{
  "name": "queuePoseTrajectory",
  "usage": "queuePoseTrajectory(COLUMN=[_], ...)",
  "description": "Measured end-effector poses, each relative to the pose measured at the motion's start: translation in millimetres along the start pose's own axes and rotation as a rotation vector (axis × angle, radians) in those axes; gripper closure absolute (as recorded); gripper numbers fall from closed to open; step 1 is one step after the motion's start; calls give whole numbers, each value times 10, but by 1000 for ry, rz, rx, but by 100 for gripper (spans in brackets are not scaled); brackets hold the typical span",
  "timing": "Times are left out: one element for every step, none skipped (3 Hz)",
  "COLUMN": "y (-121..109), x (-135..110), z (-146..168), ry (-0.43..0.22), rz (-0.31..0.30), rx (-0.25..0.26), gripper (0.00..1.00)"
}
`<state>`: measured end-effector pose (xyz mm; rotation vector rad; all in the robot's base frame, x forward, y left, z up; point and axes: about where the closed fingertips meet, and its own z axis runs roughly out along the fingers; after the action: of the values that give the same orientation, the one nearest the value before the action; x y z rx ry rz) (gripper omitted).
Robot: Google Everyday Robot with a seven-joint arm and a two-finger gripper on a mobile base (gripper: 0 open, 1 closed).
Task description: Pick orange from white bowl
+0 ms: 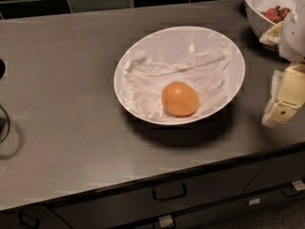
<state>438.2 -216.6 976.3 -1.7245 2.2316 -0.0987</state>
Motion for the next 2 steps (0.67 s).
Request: queuePoseTrajectory(y=[-1, -64], x=[-1, -191], z=[0, -19], ry=[0, -15], rz=[0, -44], rx=[0, 12], gripper=[0, 0])
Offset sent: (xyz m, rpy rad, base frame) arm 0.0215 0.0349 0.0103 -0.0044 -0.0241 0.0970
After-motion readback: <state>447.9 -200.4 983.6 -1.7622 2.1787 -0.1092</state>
